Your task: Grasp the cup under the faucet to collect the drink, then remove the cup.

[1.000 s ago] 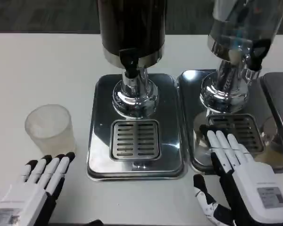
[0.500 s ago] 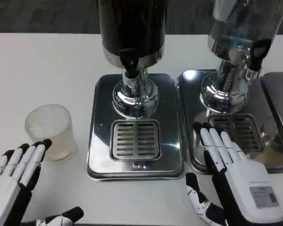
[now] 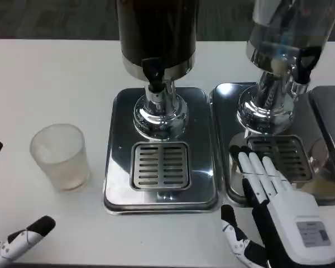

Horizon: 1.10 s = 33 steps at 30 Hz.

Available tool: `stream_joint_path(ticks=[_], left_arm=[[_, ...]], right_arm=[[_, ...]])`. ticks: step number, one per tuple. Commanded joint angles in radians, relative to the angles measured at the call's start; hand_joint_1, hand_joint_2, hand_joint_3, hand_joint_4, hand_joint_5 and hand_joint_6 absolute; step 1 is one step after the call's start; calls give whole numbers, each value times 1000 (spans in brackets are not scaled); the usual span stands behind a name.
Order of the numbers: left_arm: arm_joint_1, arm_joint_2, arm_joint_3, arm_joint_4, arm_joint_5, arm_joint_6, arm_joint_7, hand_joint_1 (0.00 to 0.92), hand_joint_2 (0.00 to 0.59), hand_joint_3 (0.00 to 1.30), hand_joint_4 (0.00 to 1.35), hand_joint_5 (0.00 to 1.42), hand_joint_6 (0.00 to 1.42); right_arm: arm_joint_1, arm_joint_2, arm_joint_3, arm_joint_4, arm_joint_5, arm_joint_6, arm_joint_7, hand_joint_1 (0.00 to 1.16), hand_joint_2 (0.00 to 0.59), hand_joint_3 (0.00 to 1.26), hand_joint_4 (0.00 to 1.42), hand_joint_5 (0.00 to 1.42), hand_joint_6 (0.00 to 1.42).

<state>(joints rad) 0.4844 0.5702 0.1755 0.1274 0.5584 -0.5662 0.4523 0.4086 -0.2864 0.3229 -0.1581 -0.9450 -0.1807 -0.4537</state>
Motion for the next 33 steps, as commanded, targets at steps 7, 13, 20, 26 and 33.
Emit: stream_joint_path(ticks=[7, 13, 20, 26, 33], left_arm=[[-172, 18, 11, 209, -114, -58, -69, 0, 27, 0, 0, 0, 39], [-262, 28, 4, 291, -146, -46, -125, 0, 24, 0, 0, 0, 45], [-354, 48, -7, 399, -143, -55, -142, 0, 20, 0, 0, 0, 48], [-402, 67, -30, 472, -125, -56, -136, 0, 20, 0, 0, 0, 56], [-459, 92, -64, 585, -118, -69, -129, 0, 23, 0, 0, 0, 62]], right_arm=[[1, 0, 4, -4, 17, 2, 0, 506, 520, 8, 0, 0, 125], [1, 4, 9, -5, 18, -2, -6, 506, 520, 23, 0, 0, 139], [-6, 9, 13, 3, 25, -4, -8, 506, 520, 33, 0, 0, 141], [-13, 7, 23, 7, 29, -8, -10, 505, 520, 44, 0, 0, 166], [-11, 8, 28, 4, 27, -6, -18, 505, 520, 52, 0, 0, 172]])
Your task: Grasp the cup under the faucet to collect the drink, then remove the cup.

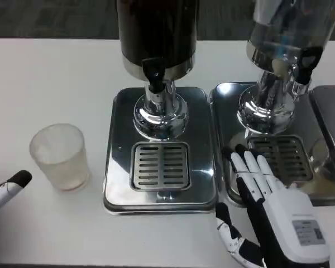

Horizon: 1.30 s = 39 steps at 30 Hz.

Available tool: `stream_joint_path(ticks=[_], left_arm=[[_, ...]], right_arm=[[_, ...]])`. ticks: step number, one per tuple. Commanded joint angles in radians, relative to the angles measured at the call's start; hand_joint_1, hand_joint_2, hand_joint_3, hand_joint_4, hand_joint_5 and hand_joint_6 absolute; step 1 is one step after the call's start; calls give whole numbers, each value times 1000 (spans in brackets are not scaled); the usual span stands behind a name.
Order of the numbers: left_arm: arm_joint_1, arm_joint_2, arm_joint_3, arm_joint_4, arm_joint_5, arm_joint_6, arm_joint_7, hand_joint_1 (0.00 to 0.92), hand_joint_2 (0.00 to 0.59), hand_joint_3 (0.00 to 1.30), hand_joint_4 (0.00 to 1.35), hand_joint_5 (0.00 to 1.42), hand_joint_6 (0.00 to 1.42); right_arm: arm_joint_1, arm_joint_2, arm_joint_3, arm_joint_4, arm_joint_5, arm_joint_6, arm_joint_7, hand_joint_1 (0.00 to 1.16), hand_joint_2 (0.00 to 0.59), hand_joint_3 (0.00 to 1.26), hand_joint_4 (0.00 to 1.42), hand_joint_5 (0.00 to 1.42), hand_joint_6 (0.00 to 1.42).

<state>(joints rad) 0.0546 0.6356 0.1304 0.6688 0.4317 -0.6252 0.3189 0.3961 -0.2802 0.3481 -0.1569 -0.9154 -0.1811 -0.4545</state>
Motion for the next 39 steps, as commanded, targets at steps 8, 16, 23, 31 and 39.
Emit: stream_joint_path(ticks=[8, 16, 23, 31, 39], left_arm=[[-45, 15, -55, 50, 24, -13, 31, 0, 23, 0, 0, 0, 65], [-67, 9, -90, 60, 18, -27, 32, 0, 26, 0, 0, 0, 80], [-92, 20, -122, 82, 20, -61, 12, 0, 26, 0, 0, 0, 83], [-144, 28, -152, 135, 6, -80, -37, 0, 26, 0, 0, 0, 85], [-196, 24, -170, 189, -1, -92, -77, 0, 26, 0, 0, 0, 87]], right_arm=[[18, -33, -31, -1, 32, -33, -12, 505, 520, 56, 0, 0, 175], [20, -53, -50, -2, 56, -52, -7, 505, 520, 61, 0, 0, 176], [28, -52, -61, -5, 68, -59, -2, 505, 520, 66, 0, 0, 192], [29, -48, -66, -4, 76, -65, -4, 505, 520, 66, 0, 0, 206], [40, -51, -73, -11, 80, -69, -7, 505, 520, 66, 0, 0, 211]])
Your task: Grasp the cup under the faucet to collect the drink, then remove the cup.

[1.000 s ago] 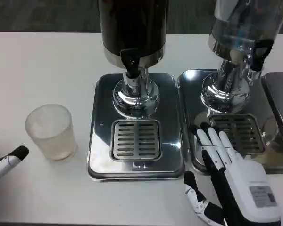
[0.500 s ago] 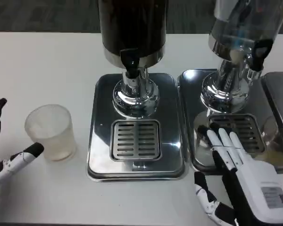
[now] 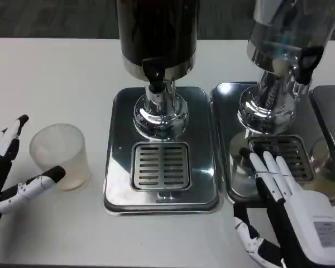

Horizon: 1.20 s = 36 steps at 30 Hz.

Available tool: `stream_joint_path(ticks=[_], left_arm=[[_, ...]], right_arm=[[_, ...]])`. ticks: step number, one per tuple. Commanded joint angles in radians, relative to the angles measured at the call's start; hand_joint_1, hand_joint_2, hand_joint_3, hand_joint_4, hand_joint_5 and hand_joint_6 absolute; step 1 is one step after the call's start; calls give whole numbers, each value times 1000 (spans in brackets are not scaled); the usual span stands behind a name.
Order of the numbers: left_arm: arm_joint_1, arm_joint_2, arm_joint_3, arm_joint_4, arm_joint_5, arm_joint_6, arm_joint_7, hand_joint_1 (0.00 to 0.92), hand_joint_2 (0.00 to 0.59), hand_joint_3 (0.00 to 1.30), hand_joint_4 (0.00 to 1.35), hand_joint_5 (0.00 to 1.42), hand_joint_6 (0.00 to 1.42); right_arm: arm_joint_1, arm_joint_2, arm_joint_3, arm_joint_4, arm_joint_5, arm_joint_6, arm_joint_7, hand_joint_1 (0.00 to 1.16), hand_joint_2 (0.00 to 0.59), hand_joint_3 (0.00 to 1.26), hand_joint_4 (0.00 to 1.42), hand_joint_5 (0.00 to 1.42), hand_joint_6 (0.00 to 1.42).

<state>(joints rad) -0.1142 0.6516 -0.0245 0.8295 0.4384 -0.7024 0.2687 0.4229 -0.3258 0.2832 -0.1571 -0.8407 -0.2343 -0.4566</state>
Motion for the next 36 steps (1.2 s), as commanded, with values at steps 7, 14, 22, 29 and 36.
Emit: stream_joint_path(ticks=[7, 14, 22, 29, 36], left_arm=[[-78, 3, -32, 76, -12, -16, -59, 0, 26, 0, 0, 0, 96], [-127, -4, -50, 133, -14, -11, -84, 0, 23, 0, 0, 4, 113], [-174, -6, -80, 181, -3, 16, -94, 0, 22, 0, 0, 14, 118], [-190, -10, -107, 197, 12, 28, -82, 13, 17, 0, 0, 28, 128], [-200, -15, -129, 198, 21, 45, -66, 58, 20, 0, 0, 51, 152]], right_arm=[[27, -5, -12, -21, 4, -18, -3, 505, 520, 68, 0, 0, 226], [32, -1, -9, -25, 3, -20, -3, 505, 520, 74, 0, 0, 229], [24, -4, -11, -23, 5, -21, 4, 505, 520, 75, 0, 0, 230], [34, -2, -15, -26, 11, -17, 5, 509, 524, 76, 0, 0, 230], [40, -2, -16, -32, 15, -19, 8, 517, 522, 80, 0, 0, 231]])
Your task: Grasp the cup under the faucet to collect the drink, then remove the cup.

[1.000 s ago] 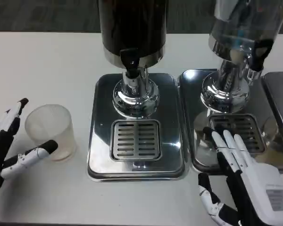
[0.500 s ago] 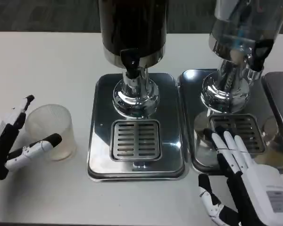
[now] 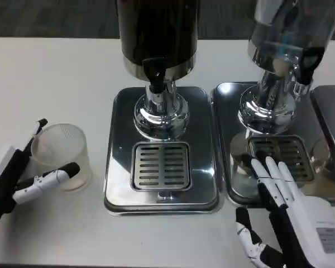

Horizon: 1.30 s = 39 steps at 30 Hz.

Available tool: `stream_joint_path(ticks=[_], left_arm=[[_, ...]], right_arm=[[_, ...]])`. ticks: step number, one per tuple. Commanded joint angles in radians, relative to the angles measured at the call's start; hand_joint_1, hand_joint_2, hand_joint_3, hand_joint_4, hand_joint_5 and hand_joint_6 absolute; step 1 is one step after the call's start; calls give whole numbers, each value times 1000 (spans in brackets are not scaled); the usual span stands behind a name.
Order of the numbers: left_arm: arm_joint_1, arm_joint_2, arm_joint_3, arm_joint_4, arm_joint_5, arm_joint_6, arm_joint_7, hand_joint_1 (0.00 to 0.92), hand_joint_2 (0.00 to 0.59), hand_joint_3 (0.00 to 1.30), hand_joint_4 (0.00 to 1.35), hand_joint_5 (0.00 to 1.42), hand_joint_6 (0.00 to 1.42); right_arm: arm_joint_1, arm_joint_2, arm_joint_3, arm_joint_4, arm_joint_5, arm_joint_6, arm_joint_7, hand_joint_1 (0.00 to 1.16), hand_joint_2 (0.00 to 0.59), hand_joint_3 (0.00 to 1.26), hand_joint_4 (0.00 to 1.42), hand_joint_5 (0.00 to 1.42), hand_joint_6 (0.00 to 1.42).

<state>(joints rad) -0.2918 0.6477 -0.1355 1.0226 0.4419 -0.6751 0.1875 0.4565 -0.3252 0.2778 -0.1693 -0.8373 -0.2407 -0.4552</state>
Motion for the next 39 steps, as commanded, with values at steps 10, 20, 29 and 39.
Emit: stream_joint_path(ticks=[10, 20, 29, 39], left_arm=[[-29, -15, -48, 2, 37, 47, 72, 96, 31, 0, 0, 115, 192], [-27, -34, -65, 11, 73, 45, 170, 140, 46, 0, 14, 259, 359], [-38, -65, -83, 54, 84, 14, 256, 169, 61, 66, 221, 528, 834], [-61, -75, -105, 108, 95, -17, 279, 182, 86, 186, 332, 641, 1020]], right_arm=[[16, 2, -15, -33, 19, -7, 15, 530, 519, 85, 0, 0, 231], [28, 1, -24, -51, 23, -5, 18, 588, 516, 86, 0, 0, 231], [39, -2, -43, -61, 29, -11, 27, 612, 528, 104, 0, 0, 231], [40, -6, -55, -62, 42, -21, 26, 614, 562, 105, 0, 0, 231]])
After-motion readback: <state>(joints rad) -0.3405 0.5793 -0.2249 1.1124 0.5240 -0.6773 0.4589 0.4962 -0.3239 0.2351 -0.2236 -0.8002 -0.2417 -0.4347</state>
